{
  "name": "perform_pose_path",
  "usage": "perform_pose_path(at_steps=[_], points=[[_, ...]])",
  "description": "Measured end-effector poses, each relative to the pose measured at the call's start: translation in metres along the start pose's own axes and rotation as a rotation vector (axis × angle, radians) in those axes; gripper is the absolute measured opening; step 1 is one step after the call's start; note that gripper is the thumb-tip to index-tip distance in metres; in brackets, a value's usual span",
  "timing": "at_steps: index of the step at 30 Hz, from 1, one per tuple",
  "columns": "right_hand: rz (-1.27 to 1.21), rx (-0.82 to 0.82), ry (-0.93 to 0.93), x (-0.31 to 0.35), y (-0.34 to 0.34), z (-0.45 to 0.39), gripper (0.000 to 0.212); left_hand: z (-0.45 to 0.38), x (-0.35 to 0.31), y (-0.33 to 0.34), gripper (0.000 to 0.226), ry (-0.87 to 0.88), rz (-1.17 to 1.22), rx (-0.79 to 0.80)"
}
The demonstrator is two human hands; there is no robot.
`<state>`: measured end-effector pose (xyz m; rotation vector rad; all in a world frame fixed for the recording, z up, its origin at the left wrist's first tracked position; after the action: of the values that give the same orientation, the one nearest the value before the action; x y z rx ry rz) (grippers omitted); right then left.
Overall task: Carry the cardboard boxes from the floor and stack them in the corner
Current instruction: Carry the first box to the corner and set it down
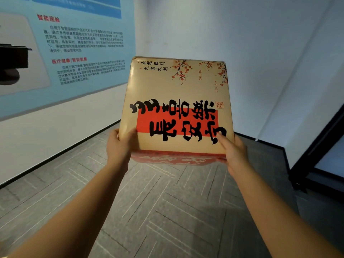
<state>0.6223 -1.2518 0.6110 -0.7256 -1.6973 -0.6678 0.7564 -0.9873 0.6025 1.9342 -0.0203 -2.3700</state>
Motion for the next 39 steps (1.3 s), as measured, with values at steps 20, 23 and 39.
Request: perform_pose_path(at_steps=[20,23,39], points=[[-0.033,0.181,0.058,-0.111,0.198,-0.395,0.025,-0.368,-0.047,0.183,0.046,-0.031,0.009,-0.157],[-0.042,0.162,0.067,-0.131,0.246,-0.453,0.021,-0.446,-0.058,0.202,0.047,-0.045,-0.008,-0.149],[-0.065,0.177,0.127,-0.225,0.458,-0.737,0.014,-0.789,-0.107,0.305,0.038,-0.092,-0.04,-0.185]])
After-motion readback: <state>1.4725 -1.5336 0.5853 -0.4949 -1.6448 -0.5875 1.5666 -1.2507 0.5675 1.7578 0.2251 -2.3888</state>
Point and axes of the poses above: each hand's wrist, its own z-axis away from the middle knuckle, its own y-axis out of the palm, x = y × z, the point moved 6 cm from there along -z, towards the middle knuckle, and after that the axes turned 12 degrees about -y, right-handed, at the moved point
